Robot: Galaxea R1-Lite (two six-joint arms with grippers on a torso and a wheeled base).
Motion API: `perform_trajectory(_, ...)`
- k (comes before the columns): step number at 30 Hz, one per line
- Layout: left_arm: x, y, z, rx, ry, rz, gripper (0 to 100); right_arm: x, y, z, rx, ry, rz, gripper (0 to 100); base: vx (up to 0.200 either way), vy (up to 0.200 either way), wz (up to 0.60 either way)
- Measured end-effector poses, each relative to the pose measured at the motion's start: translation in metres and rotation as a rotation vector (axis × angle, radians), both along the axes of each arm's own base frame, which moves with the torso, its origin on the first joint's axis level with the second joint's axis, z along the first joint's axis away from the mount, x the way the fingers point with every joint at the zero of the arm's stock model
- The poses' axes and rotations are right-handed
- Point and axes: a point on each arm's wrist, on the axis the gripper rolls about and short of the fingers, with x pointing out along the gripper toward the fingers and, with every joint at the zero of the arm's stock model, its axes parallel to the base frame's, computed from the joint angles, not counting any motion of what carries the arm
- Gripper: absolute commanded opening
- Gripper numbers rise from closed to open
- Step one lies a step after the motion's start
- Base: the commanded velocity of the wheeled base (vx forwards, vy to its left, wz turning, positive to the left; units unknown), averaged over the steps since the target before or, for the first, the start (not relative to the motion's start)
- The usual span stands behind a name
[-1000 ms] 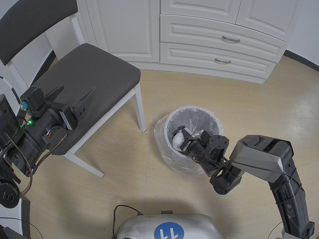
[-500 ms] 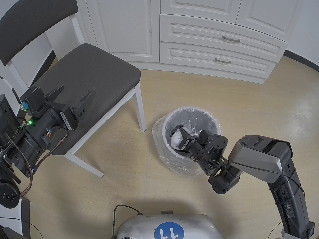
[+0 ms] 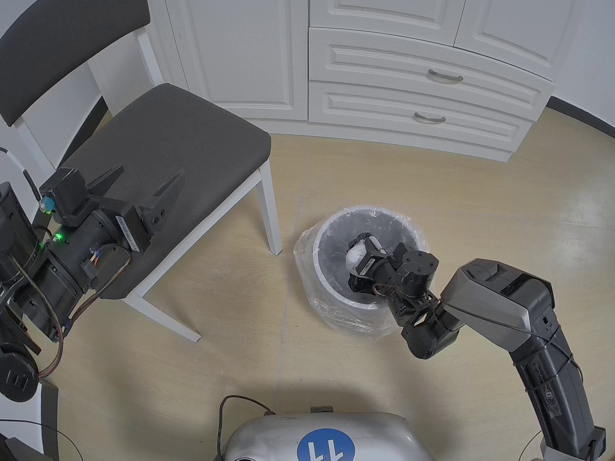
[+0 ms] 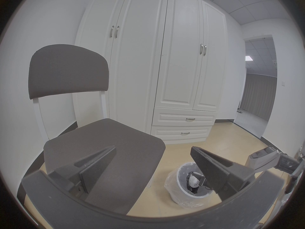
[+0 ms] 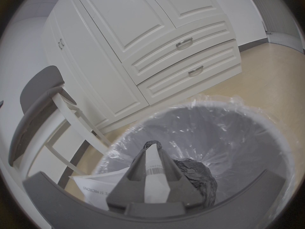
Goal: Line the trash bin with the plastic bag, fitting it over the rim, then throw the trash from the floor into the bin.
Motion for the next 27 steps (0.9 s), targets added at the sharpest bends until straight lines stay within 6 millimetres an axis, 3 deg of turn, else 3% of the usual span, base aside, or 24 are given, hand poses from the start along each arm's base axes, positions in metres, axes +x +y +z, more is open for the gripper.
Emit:
perform_trajectory(12, 0.0, 0.0, 0.0, 0.0, 0.0, 0.0, 100, -0.002, -0.01, -0.014, -0.118, 0.021, -0.026, 0, 0.0, 0.0, 0.0)
perform_trajectory(27, 0.001, 0.0, -0.001, 0.003, 0.005, -0.001, 100, 0.023, 0.023, -0.013, -0.06, -0.029, -0.094, 0, 0.0, 0.0, 0.0)
